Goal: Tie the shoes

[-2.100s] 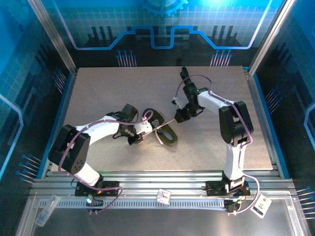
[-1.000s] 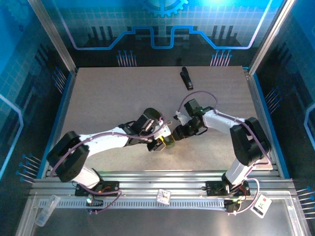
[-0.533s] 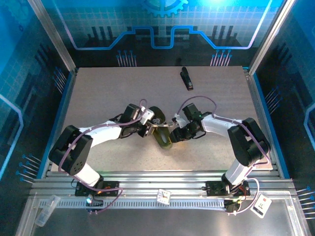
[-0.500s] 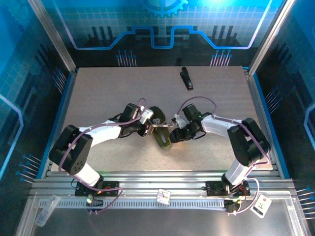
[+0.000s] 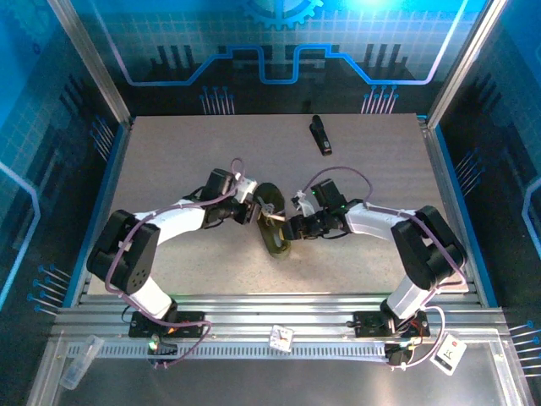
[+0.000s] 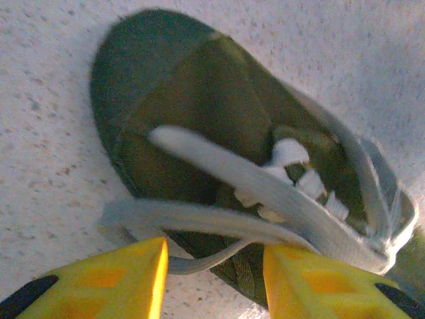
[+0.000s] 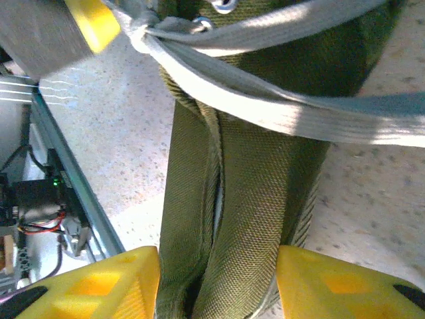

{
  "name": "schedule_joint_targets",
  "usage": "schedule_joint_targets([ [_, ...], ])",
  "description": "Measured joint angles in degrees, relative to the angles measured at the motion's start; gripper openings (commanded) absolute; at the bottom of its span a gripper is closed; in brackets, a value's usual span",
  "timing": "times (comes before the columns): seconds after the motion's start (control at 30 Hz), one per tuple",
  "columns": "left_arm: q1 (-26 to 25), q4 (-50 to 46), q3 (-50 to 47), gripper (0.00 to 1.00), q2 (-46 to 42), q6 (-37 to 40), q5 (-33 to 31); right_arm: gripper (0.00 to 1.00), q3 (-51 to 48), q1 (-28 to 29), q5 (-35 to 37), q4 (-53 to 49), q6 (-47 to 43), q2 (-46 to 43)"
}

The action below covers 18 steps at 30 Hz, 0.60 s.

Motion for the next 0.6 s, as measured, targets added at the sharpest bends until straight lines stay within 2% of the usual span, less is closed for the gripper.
schedule_joint_targets([
  [0.17, 3.5, -4.4, 5.3, 0.44, -0.9, 1.8, 2.9, 0.53, 0.3, 1.4, 0.5, 0.5, 0.7, 0.2],
  [0.33, 5.2, -8.8, 7.0, 0.45, -5.4, 4.6, 3.7, 0.56, 2.9, 0.0, 4.3, -6.0, -2.1, -4.2],
  [0.6, 12.1, -12.4, 6.1, 0.5, -15.2, 5.5, 1.3, 0.66, 8.2, -11.1, 16.7, -15.9, -11.3, -17.8],
])
